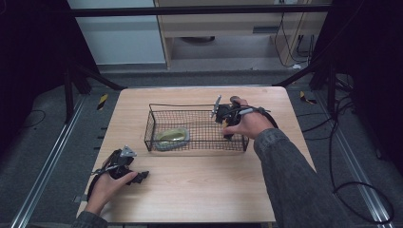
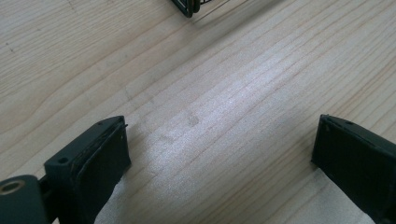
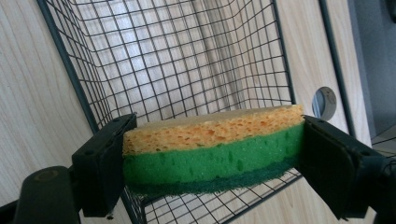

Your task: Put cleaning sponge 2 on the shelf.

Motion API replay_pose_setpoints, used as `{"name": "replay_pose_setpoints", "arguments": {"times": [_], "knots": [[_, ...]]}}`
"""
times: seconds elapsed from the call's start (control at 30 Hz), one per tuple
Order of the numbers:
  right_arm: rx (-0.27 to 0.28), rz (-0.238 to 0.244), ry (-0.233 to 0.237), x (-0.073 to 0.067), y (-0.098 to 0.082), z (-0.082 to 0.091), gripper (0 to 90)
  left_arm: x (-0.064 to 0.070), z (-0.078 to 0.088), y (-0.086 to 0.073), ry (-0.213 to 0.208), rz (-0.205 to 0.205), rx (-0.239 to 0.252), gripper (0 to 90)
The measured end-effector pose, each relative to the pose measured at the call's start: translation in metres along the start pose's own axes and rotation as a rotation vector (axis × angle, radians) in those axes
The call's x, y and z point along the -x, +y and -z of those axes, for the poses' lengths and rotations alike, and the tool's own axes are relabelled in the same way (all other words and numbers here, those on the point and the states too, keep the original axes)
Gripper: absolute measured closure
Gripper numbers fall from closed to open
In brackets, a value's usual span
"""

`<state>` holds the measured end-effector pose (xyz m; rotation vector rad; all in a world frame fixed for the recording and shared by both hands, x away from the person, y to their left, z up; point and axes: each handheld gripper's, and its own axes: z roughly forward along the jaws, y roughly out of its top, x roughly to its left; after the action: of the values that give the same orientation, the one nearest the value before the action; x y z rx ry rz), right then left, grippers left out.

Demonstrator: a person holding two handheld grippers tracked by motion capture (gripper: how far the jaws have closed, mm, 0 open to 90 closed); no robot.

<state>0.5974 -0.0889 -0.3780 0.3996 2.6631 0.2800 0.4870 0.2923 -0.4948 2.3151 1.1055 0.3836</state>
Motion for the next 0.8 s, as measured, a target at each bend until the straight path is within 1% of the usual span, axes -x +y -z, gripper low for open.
{"name": "replay_pose_setpoints", "arguments": {"times": [0.23,0.37,0.43,0.53,0.6,0.8], "knots": [[-0.008,0.011,0.011,-0.002,0.004,-0.007,15.6,0.0,0.0,0.0,0.001,0.001,0.002,2.8],[-0.002,0.004,0.014,-0.003,0.007,-0.009,14.1,0.0,0.0,-0.001,0.0,0.005,0.005,2.7],[0.004,0.011,0.02,-0.003,0.008,-0.01,9.9,0.0,0.0,-0.001,-0.001,0.004,0.006,2.7],[0.016,0.014,0.023,-0.003,0.011,-0.01,7.1,0.0,0.0,-0.001,-0.001,0.003,0.006,2.6],[0.021,0.005,0.022,-0.003,0.012,-0.009,7.1,0.0,0.0,-0.001,-0.001,0.003,0.006,2.6],[0.046,0.006,0.025,-0.004,0.016,-0.005,7.7,0.0,0.0,-0.001,-0.002,0.003,0.006,2.5]]}}
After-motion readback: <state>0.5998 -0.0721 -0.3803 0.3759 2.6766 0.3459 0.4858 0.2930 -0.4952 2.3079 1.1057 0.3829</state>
